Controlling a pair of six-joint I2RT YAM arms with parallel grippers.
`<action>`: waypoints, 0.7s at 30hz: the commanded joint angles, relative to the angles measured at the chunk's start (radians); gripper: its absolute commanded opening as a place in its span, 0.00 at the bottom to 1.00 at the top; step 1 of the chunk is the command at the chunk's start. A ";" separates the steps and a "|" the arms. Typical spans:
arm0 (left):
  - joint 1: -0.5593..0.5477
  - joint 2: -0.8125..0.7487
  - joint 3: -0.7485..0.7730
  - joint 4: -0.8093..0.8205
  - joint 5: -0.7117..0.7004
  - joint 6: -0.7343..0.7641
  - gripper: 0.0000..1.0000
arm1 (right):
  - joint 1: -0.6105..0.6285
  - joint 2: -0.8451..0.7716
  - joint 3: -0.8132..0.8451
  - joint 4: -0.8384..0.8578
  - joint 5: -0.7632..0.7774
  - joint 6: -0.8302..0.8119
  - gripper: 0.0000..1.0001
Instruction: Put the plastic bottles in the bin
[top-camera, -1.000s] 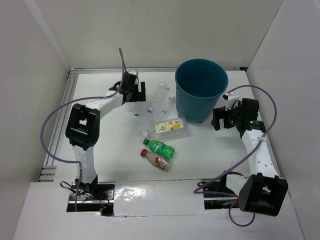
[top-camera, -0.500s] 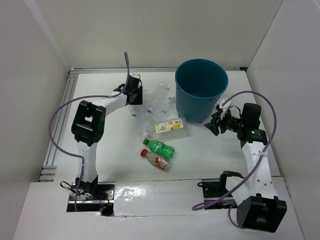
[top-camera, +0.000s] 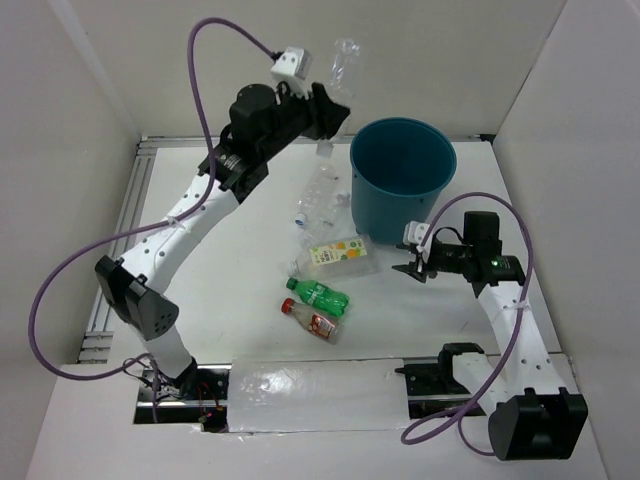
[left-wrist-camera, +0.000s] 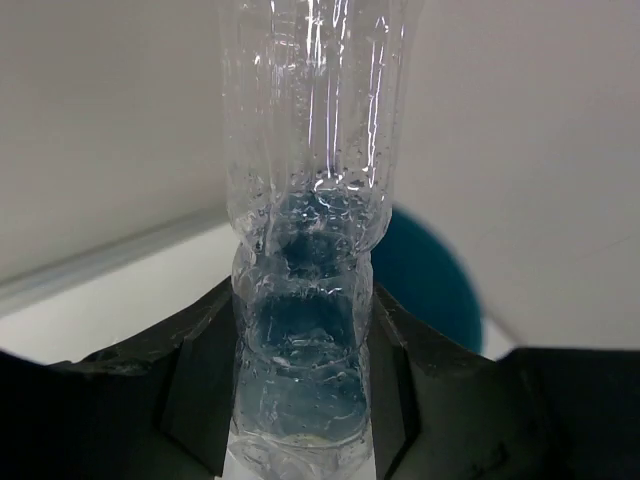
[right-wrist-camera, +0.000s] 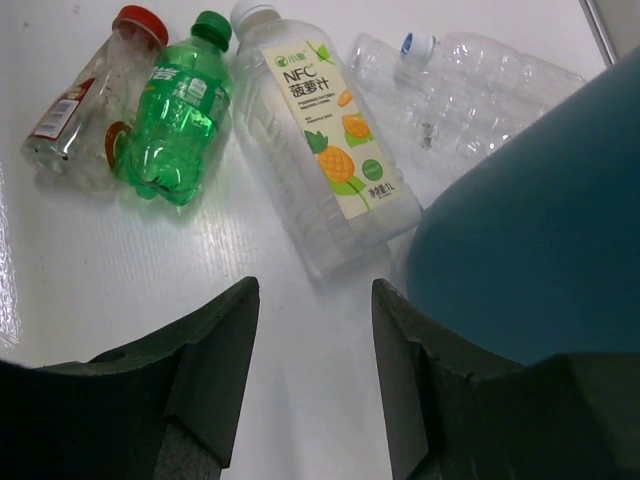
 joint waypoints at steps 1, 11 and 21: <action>-0.039 0.169 0.126 0.087 0.052 -0.045 0.09 | 0.053 0.000 -0.009 0.041 0.062 -0.012 0.56; -0.124 0.426 0.336 0.104 -0.066 -0.076 0.78 | 0.283 0.010 -0.026 0.189 0.350 0.031 0.80; -0.124 0.351 0.384 0.057 -0.067 -0.034 1.00 | 0.591 0.234 -0.026 0.427 0.636 0.018 0.84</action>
